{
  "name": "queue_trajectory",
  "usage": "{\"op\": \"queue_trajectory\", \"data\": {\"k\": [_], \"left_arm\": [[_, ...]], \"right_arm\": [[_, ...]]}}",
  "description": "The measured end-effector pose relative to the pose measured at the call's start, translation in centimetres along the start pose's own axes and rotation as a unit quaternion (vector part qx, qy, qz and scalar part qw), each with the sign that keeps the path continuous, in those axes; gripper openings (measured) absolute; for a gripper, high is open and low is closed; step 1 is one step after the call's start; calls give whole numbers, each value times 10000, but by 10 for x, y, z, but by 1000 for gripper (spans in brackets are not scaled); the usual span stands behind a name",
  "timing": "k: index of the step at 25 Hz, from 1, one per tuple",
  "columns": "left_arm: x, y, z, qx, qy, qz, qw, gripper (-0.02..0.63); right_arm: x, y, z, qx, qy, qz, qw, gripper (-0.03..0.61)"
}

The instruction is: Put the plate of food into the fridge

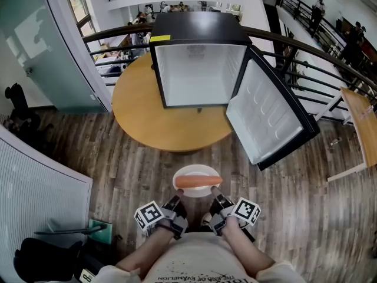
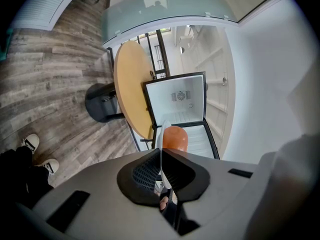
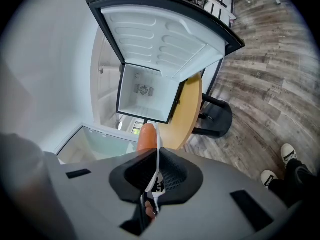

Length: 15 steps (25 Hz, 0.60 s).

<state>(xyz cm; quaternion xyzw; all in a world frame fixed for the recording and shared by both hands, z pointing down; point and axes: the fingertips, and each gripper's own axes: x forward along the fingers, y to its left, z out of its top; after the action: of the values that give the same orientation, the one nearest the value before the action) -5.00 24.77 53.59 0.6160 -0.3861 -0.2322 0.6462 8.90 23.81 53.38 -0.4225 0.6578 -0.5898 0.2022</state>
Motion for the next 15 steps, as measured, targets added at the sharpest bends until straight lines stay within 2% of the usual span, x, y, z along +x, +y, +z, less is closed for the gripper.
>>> {"op": "queue_trajectory", "data": {"k": [15], "left_arm": [[-22, 4, 25, 52, 288, -91, 9995, 31]], "right_arm": [[10, 15, -31, -48, -262, -81, 9996, 34]]}}
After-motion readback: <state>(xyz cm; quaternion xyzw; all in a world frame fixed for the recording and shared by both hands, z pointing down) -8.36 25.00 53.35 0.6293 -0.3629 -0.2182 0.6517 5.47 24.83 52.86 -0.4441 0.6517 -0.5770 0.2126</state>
